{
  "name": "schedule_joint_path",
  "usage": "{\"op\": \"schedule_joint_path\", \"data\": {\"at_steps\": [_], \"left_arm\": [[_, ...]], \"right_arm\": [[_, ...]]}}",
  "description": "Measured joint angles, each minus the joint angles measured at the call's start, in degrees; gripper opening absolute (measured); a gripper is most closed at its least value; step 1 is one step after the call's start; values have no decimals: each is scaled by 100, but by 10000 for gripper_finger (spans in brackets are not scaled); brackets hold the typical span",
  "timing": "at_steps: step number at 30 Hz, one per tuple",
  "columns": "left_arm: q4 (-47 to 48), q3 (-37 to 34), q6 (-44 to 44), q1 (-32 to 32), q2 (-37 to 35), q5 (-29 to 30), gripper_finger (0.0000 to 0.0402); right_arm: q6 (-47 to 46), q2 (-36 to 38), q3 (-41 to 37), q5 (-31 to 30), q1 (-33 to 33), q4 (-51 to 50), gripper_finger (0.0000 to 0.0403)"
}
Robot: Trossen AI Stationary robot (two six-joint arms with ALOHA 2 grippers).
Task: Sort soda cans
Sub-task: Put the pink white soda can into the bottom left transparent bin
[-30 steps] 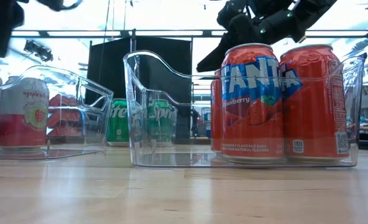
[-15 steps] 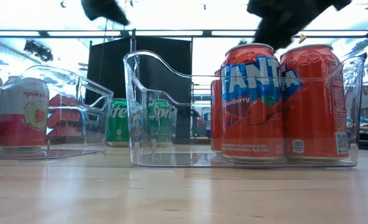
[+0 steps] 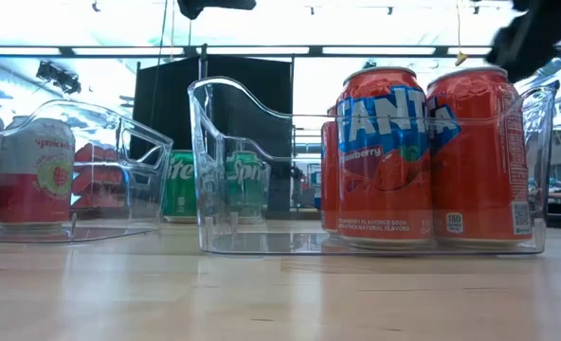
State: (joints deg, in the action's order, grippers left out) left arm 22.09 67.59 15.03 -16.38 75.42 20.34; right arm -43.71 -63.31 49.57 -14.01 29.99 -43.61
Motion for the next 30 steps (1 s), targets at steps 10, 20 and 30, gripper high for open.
{"op": "schedule_joint_path", "data": {"at_steps": [10,20,30], "left_arm": [[-2,0,15,-4,0,0,311],[0,0,17,-4,0,0,311],[2,0,15,-4,0,0,311]], "right_arm": [[-2082,-815,1576,487,1147,-2898,202],[-3608,-1677,2021,2058,1895,-3596,261],[-3776,-1999,2021,2162,1953,-3672,343]]}}
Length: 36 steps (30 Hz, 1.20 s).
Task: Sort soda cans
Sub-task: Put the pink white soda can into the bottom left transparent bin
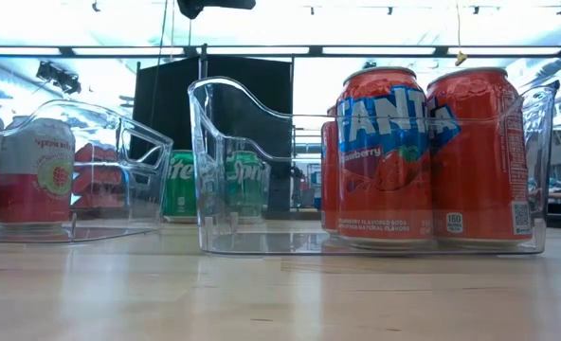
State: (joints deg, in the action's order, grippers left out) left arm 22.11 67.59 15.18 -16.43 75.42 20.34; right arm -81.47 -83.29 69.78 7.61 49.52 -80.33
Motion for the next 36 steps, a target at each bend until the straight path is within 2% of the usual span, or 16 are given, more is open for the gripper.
{"op": "schedule_joint_path", "data": {"at_steps": [7,11,14,16,21,22,27,33,36], "left_arm": [[33,0,4,0,0,0,310],[146,0,-5,-34,0,174,284],[298,-56,-24,-85,-2,536,234],[296,-230,-11,-86,-4,581,187],[59,-784,24,-77,-9,586,37],[-73,-892,20,-67,-10,566,20],[-716,-1480,-16,-20,-545,297,13],[-890,-2088,6,-17,-1786,288,4],[-820,-2296,46,-17,-2371,296,3]], "right_arm": [[-69,-8,-228,-1,0,151,352],[-37,-7,-389,-25,0,442,346],[-70,-6,-539,-47,0,590,335],[-107,-4,-622,-47,0,618,319],[-77,14,-671,-87,-2,560,242],[-34,19,-673,-95,-2,548,224],[189,21,-671,-148,-20,551,218],[484,29,-665,-135,-234,518,218],[661,-4,-500,-347,-399,347,218]]}}
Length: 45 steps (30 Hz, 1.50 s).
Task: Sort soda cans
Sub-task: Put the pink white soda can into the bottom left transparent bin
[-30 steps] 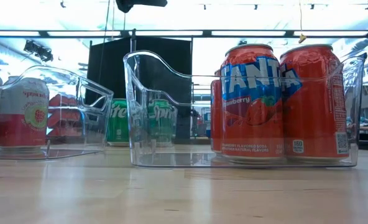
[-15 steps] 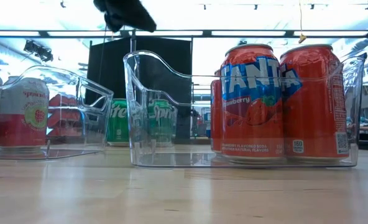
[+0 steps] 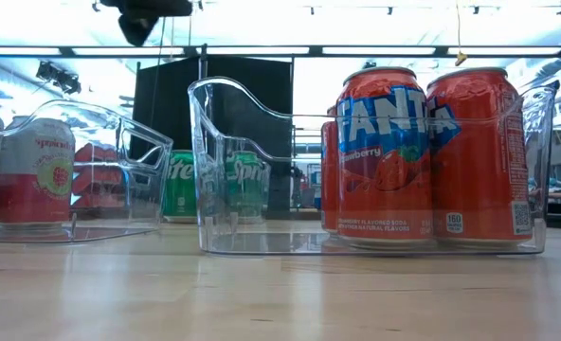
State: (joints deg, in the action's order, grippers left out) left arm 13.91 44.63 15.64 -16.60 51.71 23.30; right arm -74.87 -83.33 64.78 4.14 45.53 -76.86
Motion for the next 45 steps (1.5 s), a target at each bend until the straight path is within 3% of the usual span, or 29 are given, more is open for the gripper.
{"op": "schedule_joint_path", "data": {"at_steps": [13,22,27,35,42,45], "left_arm": [[1587,-95,293,0,-1482,225,1],[2437,-95,559,0,-1502,166,0],[2521,-95,554,3,-1507,299,0],[2685,-95,556,2,-1513,268,0],[2674,-95,410,2,-1613,361,0],[2668,-95,411,2,-1689,540,0]], "right_arm": [[980,-4,1818,-382,-921,-1320,218],[2544,-4,3148,-1128,-2156,-1137,218],[3927,-96,3465,-1188,-3042,-167,218],[6075,-1450,4622,-730,-4010,437,218],[7302,-2908,6267,-700,-4332,861,218],[7621,-3424,6785,-411,-4400,1073,218]]}}
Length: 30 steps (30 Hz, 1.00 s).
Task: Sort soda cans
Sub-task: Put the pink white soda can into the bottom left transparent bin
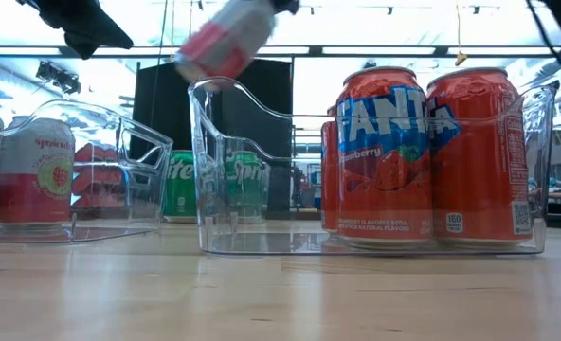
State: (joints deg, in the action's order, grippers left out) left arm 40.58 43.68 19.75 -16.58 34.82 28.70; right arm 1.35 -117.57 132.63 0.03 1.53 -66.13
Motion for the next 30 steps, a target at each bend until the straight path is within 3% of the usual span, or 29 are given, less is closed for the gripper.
{"op": "schedule_joint_path", "data": {"at_steps": [7,17,26,30], "left_arm": [[-128,0,0,0,-99,367,0],[-260,2,-2,3,-101,427,0],[-305,2,-15,9,-101,517,0],[-321,2,-16,7,-101,517,0]], "right_arm": [[453,-631,162,514,-123,865,218],[799,-1082,184,713,-220,1097,218],[796,-969,176,647,-217,145,217],[785,-969,234,560,-215,-522,196]]}}
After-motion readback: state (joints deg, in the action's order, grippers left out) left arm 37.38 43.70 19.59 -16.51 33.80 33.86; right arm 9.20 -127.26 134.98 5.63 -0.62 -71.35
